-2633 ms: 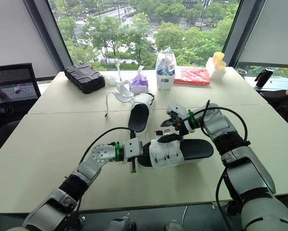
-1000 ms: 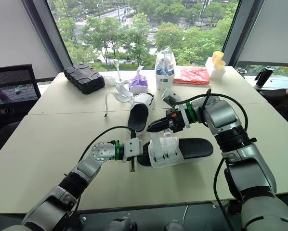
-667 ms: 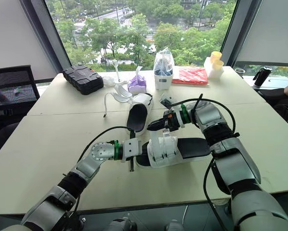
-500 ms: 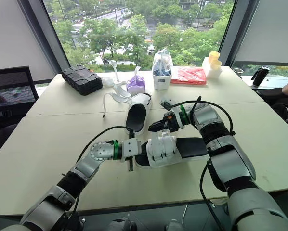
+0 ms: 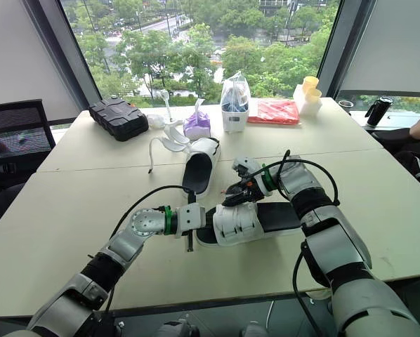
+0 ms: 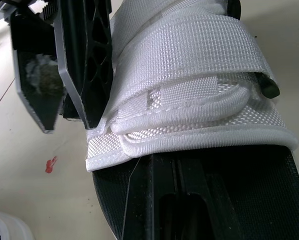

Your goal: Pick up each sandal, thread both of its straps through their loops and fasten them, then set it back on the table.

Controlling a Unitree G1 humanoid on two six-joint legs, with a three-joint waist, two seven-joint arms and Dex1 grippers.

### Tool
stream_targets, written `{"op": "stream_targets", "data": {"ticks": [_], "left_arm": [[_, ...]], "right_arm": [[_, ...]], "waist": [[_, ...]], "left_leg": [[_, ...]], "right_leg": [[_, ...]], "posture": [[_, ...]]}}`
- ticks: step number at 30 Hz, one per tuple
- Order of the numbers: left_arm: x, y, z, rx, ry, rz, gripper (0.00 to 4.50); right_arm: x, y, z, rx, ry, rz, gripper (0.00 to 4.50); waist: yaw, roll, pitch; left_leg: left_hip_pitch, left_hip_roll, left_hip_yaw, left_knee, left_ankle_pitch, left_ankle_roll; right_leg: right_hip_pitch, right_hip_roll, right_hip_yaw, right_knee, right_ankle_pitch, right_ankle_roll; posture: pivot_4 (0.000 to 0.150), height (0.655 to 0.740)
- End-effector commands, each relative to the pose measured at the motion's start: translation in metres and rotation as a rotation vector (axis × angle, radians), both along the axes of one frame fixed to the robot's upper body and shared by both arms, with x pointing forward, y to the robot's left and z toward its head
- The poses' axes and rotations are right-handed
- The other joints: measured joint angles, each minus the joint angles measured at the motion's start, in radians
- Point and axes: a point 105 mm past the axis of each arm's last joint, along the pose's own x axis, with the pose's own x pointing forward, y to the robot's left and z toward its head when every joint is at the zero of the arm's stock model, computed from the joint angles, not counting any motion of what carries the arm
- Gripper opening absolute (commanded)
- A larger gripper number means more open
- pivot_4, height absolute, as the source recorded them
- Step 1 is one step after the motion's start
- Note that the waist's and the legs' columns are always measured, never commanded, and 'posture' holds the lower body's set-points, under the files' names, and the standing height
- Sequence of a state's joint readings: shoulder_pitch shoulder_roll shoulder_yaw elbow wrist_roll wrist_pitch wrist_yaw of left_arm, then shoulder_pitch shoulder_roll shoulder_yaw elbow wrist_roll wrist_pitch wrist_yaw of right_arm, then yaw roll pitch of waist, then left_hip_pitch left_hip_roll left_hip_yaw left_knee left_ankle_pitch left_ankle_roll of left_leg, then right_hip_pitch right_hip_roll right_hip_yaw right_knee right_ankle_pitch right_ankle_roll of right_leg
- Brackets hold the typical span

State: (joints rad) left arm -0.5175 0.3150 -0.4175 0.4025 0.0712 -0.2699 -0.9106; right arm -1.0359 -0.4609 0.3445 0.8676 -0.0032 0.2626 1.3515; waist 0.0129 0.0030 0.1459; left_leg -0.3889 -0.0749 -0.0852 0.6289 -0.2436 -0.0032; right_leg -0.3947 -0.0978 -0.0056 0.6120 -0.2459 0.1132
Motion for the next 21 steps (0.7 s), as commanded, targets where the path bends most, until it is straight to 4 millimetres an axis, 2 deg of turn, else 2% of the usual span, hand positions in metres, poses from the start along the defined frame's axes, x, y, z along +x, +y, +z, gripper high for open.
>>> {"op": "stream_targets", "data": {"ticks": [1, 4, 8, 10, 12, 17, 21], "left_arm": [[-0.027, 0.02, -0.073, 0.238, 0.224, 0.003, 0.0], [-0.027, 0.019, -0.072, 0.235, 0.221, 0.002, 0.0], [-0.026, 0.02, -0.07, 0.235, 0.214, 0.001, 0.0], [-0.026, 0.021, -0.066, 0.223, 0.209, -0.008, 0.0], [-0.027, 0.021, -0.063, 0.21, 0.206, -0.008, 0.0], [-0.022, 0.023, -0.05, 0.179, 0.182, -0.004, 0.0], [-0.024, 0.025, -0.035, 0.141, 0.173, -0.036, 0.0]], "right_arm": [[0.009, -0.007, -0.02, -0.136, -0.146, -0.01, 4.47], [0.021, -0.014, -0.008, -0.119, -0.237, -0.068, 4.47], [0.033, -0.033, 0.028, -0.08, -0.393, -0.145, 4.47], [0.027, -0.045, 0.053, -0.03, -0.516, -0.135, 4.47], [0.017, -0.054, 0.065, -0.035, -0.617, -0.099, 4.47], [-0.009, -0.091, 0.073, -0.183, -0.861, -0.02, 4.47], [-0.026, -0.097, 0.065, -0.257, -1.023, 0.083, 4.47]], "waist": [[0.0, 0.0, 0.0], [-0.001, 0.0, -0.001], [0.0, 0.0, -0.001], [0.002, 0.0, 0.0], [0.0, 0.0, 0.0], [-0.002, -0.001, 0.001], [-0.012, -0.002, 0.004]], "left_leg": [[0.0, 0.0, 0.0, 0.0, 0.0, 0.0], [0.0, 0.0, 0.0, 0.0, 0.0, 0.0], [0.0, 0.0, 0.0, 0.0, 0.0, 0.0], [-0.001, 0.0, 0.0, 0.0, 0.001, 0.002], [-0.002, 0.0, 0.0, -0.001, 0.001, 0.002], [-0.003, 0.0, 0.001, -0.003, 0.001, 0.002], [-0.003, 0.0, 0.002, -0.003, 0.001, 0.002]], "right_leg": [[0.0, 0.0, 0.0, 0.0, 0.0, 0.0], [0.0, 0.0, 0.0, 0.0, 0.0, 0.0], [0.001, 0.0, 0.0, 0.0, -0.001, -0.002], [0.0, 0.0, 0.0, 0.0, -0.001, -0.002], [0.0, 0.0, 0.001, 0.0, -0.001, 0.0], [0.0, -0.001, 0.001, 0.0, -0.002, 0.0], [0.0, -0.001, 0.001, 0.0, -0.003, 0.0]], "posture": [[0.15, 0.74], [0.15, 0.74], [0.15, 0.74], [0.15, 0.74], [0.15, 0.74], [0.15, 0.74], [0.15, 0.74]]}}
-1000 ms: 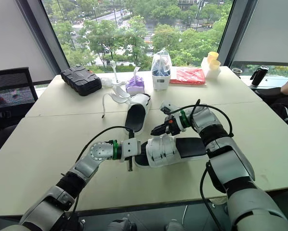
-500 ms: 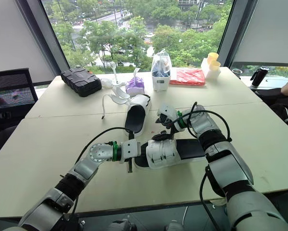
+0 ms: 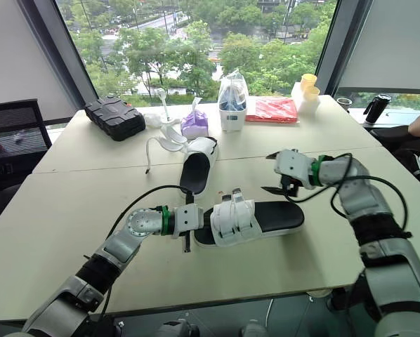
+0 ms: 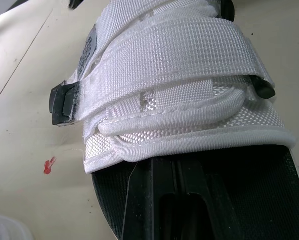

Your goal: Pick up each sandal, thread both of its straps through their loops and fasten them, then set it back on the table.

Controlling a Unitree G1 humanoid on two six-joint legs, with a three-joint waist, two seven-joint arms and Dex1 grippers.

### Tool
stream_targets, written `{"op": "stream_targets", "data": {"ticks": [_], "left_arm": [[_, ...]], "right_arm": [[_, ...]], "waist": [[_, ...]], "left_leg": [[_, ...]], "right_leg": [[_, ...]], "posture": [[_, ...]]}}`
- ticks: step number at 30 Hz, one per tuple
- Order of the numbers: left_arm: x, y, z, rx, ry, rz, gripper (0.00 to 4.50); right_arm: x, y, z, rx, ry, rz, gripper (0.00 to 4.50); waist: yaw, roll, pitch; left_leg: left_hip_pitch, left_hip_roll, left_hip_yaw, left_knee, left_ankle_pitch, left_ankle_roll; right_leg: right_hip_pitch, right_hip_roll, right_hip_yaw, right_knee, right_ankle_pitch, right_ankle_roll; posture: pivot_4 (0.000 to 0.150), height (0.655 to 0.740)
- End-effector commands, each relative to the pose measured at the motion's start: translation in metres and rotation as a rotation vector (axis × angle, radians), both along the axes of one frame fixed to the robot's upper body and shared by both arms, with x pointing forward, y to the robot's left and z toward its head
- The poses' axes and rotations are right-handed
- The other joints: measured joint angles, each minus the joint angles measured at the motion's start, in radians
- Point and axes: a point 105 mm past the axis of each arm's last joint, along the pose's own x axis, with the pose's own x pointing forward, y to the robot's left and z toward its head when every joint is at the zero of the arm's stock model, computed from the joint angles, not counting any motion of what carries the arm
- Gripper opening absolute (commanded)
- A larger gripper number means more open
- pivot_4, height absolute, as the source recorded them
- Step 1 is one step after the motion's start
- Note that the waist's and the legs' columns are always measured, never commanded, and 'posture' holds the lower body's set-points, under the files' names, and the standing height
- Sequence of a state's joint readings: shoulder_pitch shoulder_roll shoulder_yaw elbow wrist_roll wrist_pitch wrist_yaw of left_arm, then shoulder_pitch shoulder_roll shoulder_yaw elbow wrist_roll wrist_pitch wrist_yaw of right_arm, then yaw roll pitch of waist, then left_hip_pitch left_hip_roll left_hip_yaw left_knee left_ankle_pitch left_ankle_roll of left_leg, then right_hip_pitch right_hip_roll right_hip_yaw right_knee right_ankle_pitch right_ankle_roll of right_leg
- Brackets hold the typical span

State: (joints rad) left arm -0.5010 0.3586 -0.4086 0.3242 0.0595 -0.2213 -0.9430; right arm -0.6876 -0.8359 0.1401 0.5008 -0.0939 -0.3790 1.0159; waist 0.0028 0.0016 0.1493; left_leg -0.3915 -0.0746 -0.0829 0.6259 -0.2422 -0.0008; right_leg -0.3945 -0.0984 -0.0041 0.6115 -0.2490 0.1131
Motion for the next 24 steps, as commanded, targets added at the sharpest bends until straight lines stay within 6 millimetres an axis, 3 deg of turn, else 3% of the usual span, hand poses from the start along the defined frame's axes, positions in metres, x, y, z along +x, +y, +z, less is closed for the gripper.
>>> {"op": "stream_targets", "data": {"ticks": [1, 5, 9, 13, 17, 24], "left_arm": [[-0.022, 0.016, -0.036, 0.099, 0.179, -0.031, 0.0], [-0.024, 0.023, -0.026, 0.088, 0.173, -0.037, 0.0], [-0.021, 0.026, -0.016, 0.06, 0.171, -0.019, 0.0], [-0.017, 0.032, 0.005, -0.018, 0.194, 0.025, 0.0], [-0.019, 0.047, 0.025, -0.078, 0.263, 0.07, 0.0], [-0.01, 0.066, 0.036, -0.125, 0.306, 0.175, 0.0]], "right_arm": [[-0.015, 0.008, 0.009, -0.097, -0.234, 0.13, 4.47], [-0.031, 0.013, -0.014, -0.196, -0.328, 0.253, 4.47], [-0.034, 0.02, -0.02, -0.241, -0.417, 0.339, 4.47], [-0.036, 0.04, -0.023, -0.247, -0.507, 0.452, 4.47], [-0.044, 0.072, -0.021, -0.234, -0.611, 0.637, 4.47], [-0.049, 0.106, -0.028, -0.207, -0.665, 0.797, 4.47]], "waist": [[-0.006, -0.001, 0.001], [-0.016, -0.002, 0.004], [-0.015, 0.0, 0.006], [-0.016, -0.004, 0.013], [-0.02, -0.005, 0.021], [-0.016, -0.006, 0.029]], "left_leg": [[0.0, 0.0, 0.0, 0.0, 0.0, 0.0], [0.0, 0.0, 0.001, -0.004, 0.0, 0.0], [0.0, 0.0, 0.002, -0.006, 0.001, -0.001], [0.0, 0.0, 0.002, -0.005, 0.002, -0.002], [0.0, 0.0, 0.002, -0.005, 0.003, -0.004], [-0.001, 0.0, 0.001, -0.005, 0.005, -0.007]], "right_leg": [[0.0, 0.0, 0.0, 0.0, 0.0, 0.0], [-0.003, 0.001, 0.001, 0.0, -0.001, -0.001], [-0.004, 0.001, 0.002, 0.0, -0.001, -0.001], [-0.003, 0.001, 0.002, 0.001, -0.003, -0.005], [-0.005, 0.002, 0.003, 0.003, -0.003, -0.005], [-0.007, 0.002, 0.003, 0.006, -0.003, -0.005]], "posture": [[0.15, 0.74], [0.15, 0.74], [0.15, 0.74], [0.15, 0.74], [0.15, 0.74], [0.15, 0.74]]}}
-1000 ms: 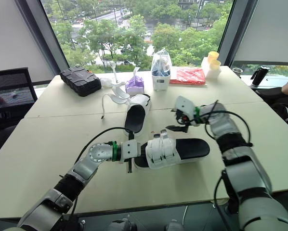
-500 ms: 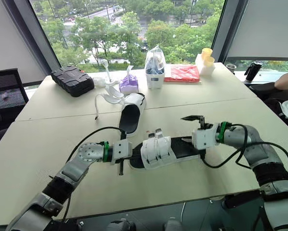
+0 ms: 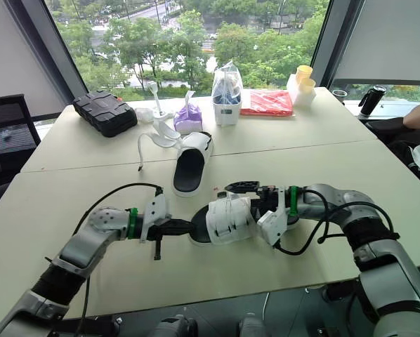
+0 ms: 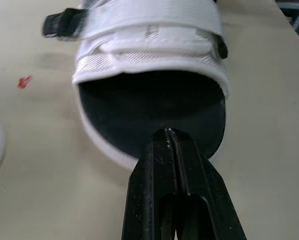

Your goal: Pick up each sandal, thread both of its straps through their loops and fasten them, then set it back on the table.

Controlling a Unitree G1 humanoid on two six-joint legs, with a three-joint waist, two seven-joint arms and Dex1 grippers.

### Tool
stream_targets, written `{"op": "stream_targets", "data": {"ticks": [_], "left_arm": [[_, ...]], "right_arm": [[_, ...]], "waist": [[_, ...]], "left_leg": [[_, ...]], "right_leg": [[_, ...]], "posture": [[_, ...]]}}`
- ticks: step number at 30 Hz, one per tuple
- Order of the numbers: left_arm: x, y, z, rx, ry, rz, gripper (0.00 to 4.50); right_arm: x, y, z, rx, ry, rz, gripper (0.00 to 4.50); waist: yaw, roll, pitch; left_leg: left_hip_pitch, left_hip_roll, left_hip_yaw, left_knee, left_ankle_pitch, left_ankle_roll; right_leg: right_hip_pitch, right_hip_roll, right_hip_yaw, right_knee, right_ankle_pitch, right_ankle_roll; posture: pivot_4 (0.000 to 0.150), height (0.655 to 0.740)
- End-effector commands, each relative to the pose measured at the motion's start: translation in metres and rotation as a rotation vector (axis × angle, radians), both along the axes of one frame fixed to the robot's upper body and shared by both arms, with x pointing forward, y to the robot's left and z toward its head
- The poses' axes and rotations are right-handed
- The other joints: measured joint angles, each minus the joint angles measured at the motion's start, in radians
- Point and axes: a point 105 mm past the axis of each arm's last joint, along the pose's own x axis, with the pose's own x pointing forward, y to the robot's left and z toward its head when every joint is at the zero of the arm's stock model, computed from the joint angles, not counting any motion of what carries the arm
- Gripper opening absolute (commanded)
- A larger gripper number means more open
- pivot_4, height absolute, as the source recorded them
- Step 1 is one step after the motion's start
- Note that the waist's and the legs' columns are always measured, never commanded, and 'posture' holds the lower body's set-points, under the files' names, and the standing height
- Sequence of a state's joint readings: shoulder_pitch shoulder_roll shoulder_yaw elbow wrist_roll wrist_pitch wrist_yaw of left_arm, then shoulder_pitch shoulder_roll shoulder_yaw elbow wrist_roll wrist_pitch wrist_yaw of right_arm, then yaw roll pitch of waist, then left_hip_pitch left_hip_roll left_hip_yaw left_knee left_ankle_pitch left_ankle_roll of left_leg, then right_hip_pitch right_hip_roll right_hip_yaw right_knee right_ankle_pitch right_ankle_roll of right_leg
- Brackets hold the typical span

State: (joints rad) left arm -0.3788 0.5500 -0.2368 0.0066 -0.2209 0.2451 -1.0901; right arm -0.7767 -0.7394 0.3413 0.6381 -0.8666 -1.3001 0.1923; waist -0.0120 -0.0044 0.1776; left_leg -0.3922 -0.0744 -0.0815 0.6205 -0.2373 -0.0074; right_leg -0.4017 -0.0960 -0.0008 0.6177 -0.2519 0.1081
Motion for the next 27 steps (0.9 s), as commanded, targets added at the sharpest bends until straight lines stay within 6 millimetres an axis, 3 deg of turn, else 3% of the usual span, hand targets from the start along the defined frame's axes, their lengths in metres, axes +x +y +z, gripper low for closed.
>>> {"op": "stream_targets", "data": {"ticks": [1, 3, 11, 18, 19, 21, 23, 27], "left_arm": [[0.009, 0.009, 0.015, -0.061, -0.009, 0.076, 0.0], [0.013, 0.014, 0.019, -0.082, -0.011, 0.112, 0.0], [0.025, 0.027, 0.021, -0.094, -0.041, 0.207, 0.0], [0.024, 0.03, 0.021, -0.11, -0.046, 0.232, 0.0], [0.025, 0.023, 0.021, -0.116, -0.047, 0.231, 0.0], [0.026, 0.02, 0.024, -0.133, -0.057, 0.246, 0.0], [0.026, 0.022, 0.025, -0.132, -0.069, 0.258, 0.0], [0.028, 0.019, 0.026, -0.128, -0.085, 0.259, 0.0]], "right_arm": [[-0.006, 0.016, 0.006, 0.009, -0.052, 0.107, 4.23], [-0.009, 0.02, 0.003, -0.004, -0.059, 0.145, 3.7], [-0.007, 0.014, 0.003, -0.023, -0.084, 0.156, 0.04], [0.018, -0.005, 0.029, 0.072, -0.146, -0.005, 0.04], [0.022, -0.014, 0.032, 0.076, -0.149, -0.043, 0.04], [0.075, -0.051, 0.065, 0.193, -0.193, -0.425, 0.04], [0.111, -0.084, 0.077, 0.257, -0.164, -0.749, 0.04], [0.139, -0.115, 0.084, 0.353, -0.104, -1.098, 0.04]], "waist": [[-0.001, 0.0, 0.001], [0.0, 0.0, 0.001], [-0.005, -0.001, 0.002], [-0.004, -0.001, 0.002], [-0.004, -0.001, 0.002], [-0.006, -0.001, 0.002], [-0.009, -0.001, 0.008], [-0.007, -0.001, 0.01]], "left_leg": [[0.0, 0.0, 0.0, 0.0, 0.0, 0.0], [0.0, 0.0, 0.0, 0.0, 0.0, -0.001], [0.0, 0.0, 0.0, -0.003, 0.006, -0.009], [0.0, 0.0, 0.0, -0.003, 0.006, -0.009], [0.0, 0.0, 0.0, -0.003, 0.006, -0.008], [0.0, 0.0, 0.0, -0.003, 0.006, -0.008], [0.0, 0.0, 0.002, -0.003, 0.007, -0.006], [0.0, 0.002, 0.001, -0.004, 0.008, -0.005]], "right_leg": [[0.0, 0.0, 0.0, 0.0, 0.0, 0.0], [-0.001, 0.0, 0.0, 0.001, 0.0, 0.0], [-0.003, 0.001, 0.001, 0.003, 0.0, 0.0], [-0.004, 0.001, 0.002, 0.004, 0.001, -0.001], [-0.004, 0.001, 0.002, 0.004, 0.001, -0.001], [-0.004, 0.001, 0.002, 0.004, 0.001, -0.001], [-0.003, 0.001, 0.002, 0.003, 0.002, -0.003], [-0.004, 0.002, 0.001, 0.004, 0.004, -0.006]], "posture": [[0.15, 0.74], [0.15, 0.74], [0.15, 0.74], [0.15, 0.74], [0.15, 0.74], [0.15, 0.74], [0.15, 0.74], [0.15, 0.74]]}}
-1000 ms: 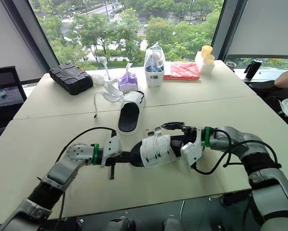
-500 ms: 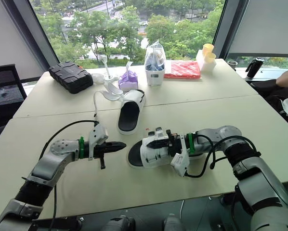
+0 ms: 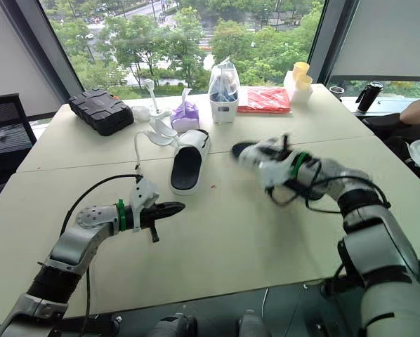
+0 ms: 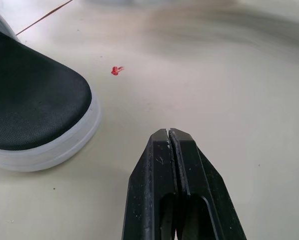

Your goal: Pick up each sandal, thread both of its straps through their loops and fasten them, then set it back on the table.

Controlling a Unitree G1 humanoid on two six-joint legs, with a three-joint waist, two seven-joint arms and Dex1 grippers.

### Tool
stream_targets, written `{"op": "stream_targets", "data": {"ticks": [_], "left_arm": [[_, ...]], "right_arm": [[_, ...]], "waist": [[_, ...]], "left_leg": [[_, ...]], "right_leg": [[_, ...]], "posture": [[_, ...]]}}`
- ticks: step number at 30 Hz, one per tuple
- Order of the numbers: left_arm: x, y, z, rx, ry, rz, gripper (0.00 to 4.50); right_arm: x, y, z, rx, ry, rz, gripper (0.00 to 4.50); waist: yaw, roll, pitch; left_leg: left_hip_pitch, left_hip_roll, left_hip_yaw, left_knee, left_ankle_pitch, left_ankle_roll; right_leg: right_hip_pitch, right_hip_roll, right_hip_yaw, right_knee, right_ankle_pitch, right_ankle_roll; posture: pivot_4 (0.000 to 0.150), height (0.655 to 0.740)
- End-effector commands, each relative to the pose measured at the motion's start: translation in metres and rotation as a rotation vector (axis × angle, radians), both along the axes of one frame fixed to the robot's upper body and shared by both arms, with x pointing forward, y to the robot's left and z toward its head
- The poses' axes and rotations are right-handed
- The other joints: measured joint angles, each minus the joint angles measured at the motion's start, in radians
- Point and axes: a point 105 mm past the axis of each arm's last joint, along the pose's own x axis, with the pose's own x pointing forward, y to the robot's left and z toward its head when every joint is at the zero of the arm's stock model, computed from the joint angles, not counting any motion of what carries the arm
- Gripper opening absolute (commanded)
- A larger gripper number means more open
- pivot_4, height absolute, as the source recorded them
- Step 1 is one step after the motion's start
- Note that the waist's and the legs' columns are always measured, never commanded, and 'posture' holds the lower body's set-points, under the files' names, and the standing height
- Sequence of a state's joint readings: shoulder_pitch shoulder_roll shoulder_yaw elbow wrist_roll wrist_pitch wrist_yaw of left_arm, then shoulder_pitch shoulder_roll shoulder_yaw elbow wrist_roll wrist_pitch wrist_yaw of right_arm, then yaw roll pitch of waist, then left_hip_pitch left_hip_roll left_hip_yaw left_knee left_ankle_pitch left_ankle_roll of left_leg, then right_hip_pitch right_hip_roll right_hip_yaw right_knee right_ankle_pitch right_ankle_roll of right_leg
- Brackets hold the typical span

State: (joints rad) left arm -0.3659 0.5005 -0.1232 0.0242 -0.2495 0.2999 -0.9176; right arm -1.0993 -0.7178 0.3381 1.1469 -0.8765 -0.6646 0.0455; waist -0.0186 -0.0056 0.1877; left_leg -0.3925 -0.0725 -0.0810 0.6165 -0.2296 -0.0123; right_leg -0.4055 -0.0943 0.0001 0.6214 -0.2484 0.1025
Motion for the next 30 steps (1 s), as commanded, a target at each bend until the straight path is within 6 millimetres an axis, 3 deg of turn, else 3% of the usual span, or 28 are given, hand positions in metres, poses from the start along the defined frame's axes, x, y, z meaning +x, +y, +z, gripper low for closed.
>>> {"op": "stream_targets", "data": {"ticks": [1, 5, 15, 24, 30], "left_arm": [[0.004, -0.001, 0.016, -0.013, -0.07, 0.006, 0.0], [0.007, -0.003, 0.017, -0.009, -0.086, 0.02, 0.0], [0.016, 0.003, 0.028, -0.002, -0.135, 0.095, 0.0], [0.015, 0.006, 0.035, 0.014, -0.152, 0.123, 0.0], [0.018, 0.001, 0.04, 0.063, -0.224, 0.074, 0.0]], "right_arm": [[0.024, -0.017, 0.018, 0.201, -0.019, -0.28, 0.04], [0.032, -0.016, 0.006, 0.219, 0.022, -0.412, 0.04], [0.035, -0.01, -0.017, 0.195, 0.077, -0.549, 0.04], [0.035, 0.006, -0.033, 0.224, 0.172, -0.498, 4.47], [0.024, 0.0, -0.056, 0.264, 0.346, -0.448, 4.47]], "waist": [[-0.004, 0.0, 0.0], [-0.008, 0.0, 0.0], [-0.006, 0.001, 0.0], [-0.026, 0.0, 0.0], [-0.026, -0.001, 0.0]], "left_leg": [[0.0, 0.0, 0.0, -0.001, 0.0, 0.0], [0.0, 0.0, 0.001, -0.003, 0.004, -0.007], [-0.004, 0.0, 0.0, -0.002, 0.006, -0.01], [-0.004, 0.0, 0.0, -0.002, 0.006, -0.01], [0.001, 0.001, 0.0, -0.002, 0.004, -0.007]], "right_leg": [[0.0, 0.0, 0.0, 0.0, 0.0, 0.0], [-0.004, 0.0, 0.0, 0.003, 0.0, 0.0], [-0.011, 0.001, 0.001, 0.01, 0.001, 0.0], [-0.01, 0.001, 0.001, 0.011, 0.001, 0.0], [-0.006, 0.003, 0.001, 0.011, 0.001, 0.0]], "posture": [[0.15, 0.74], [0.15, 0.74], [0.15, 0.74], [0.15, 0.74], [0.15, 0.74]]}}
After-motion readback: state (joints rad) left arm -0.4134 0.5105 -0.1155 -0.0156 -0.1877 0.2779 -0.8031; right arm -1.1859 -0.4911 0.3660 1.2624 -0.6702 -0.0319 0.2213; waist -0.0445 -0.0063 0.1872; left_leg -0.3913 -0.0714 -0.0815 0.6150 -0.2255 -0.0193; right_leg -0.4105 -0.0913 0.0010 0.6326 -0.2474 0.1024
